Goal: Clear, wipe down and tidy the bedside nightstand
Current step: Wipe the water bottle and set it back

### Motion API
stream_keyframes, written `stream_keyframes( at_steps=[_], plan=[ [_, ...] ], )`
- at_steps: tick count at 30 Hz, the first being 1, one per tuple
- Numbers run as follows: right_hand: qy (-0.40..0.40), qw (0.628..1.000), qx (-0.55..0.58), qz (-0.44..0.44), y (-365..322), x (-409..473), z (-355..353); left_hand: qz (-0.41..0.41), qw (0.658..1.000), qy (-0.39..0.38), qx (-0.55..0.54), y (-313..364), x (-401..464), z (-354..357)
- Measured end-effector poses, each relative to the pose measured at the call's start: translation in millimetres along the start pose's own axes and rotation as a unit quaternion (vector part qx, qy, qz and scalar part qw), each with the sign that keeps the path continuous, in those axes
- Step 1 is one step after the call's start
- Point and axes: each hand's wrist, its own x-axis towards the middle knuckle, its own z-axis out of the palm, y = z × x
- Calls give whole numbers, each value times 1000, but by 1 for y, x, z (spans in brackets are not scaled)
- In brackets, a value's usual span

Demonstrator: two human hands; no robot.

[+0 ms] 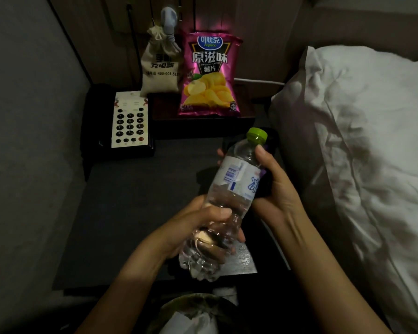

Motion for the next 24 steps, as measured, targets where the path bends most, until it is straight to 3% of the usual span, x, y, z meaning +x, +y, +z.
stream_keyframes(
  at_steps=[3, 6, 9, 12, 16, 19, 24],
  plan=[
    [-74, 993, 55, 70, 0, -4, 3, -34, 981, -159, -103, -4, -1, 8],
    [-74, 993, 61, 70, -3, -4, 1, -40, 962, -223, -155, -5, 4, 16],
    [-23, 996, 78, 48, -9, -1, -1, -57, 973, -165, -152, -3, 8, 13],
    [35, 996, 81, -2, -15, 2, -3, -21, 1000, -17, -6, 1, 7, 3],
    [69, 994, 74, -32, -22, 7, -6, 19, 990, 57, 125, 7, 2, -1],
    [58, 996, 65, -25, -20, 6, -4, 29, 994, 49, 91, 6, 0, 1],
    [-18, 996, 80, 44, -11, 3, -1, -21, 986, -92, -136, 0, -2, 12]
  ],
)
